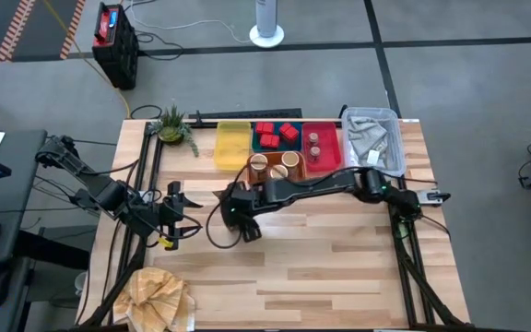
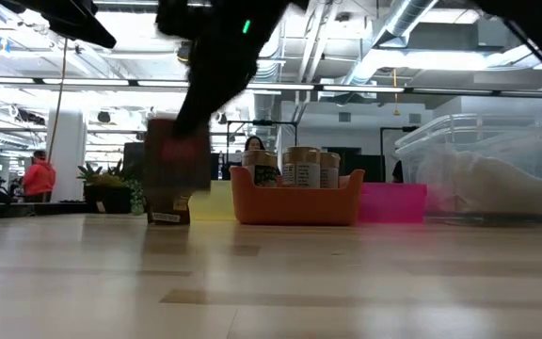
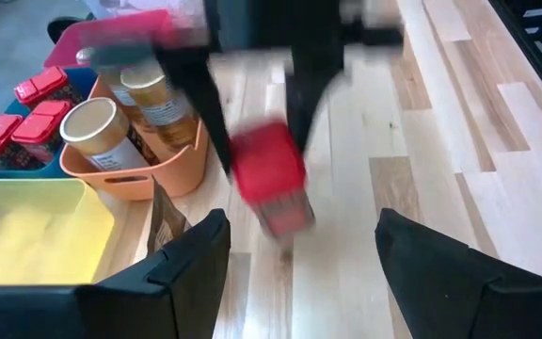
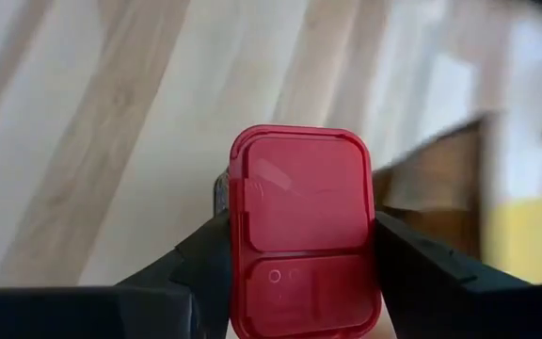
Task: Sort spices by type
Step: Put the red seasoning can into the blue bin
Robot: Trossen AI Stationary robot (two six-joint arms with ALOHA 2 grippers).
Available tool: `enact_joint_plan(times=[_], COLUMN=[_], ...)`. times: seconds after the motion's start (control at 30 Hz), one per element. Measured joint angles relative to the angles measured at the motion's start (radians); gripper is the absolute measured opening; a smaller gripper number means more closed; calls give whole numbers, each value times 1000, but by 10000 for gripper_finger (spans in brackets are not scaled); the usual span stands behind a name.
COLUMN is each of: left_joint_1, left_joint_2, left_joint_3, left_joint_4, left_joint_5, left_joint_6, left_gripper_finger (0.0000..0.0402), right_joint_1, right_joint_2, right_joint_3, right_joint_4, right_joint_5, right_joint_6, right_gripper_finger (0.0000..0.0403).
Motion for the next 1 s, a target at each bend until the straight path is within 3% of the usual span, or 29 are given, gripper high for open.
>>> enact_joint_plan(times=[0.17, 0.4, 0.53, 0.7, 1.0], left_joint_1=[0, 0, 0, 0, 0], left_joint_2=[0, 0, 0, 0, 1], left_joint_3=[0, 0, 0, 0, 0], left_joint_4=[-2, -4, -5, -10, -49], left_joint_5=[0, 0, 0, 0, 0], left_joint_6=[-1, -34, -52, -63, -79], left_gripper_finger=[253, 253, 253, 253, 253], right_joint_1=[-12, -81, -152, -265, -431], right_joint_2=[-119, -227, -243, -239, -235], right_joint_3=[2, 2, 2, -1, -100], right_joint_4=[-98, -275, -326, -377, -313], right_joint_5=[40, 303, 389, 456, 453], right_joint_6=[27, 82, 139, 223, 272], right_gripper_finger=[234, 234, 234, 234, 234])
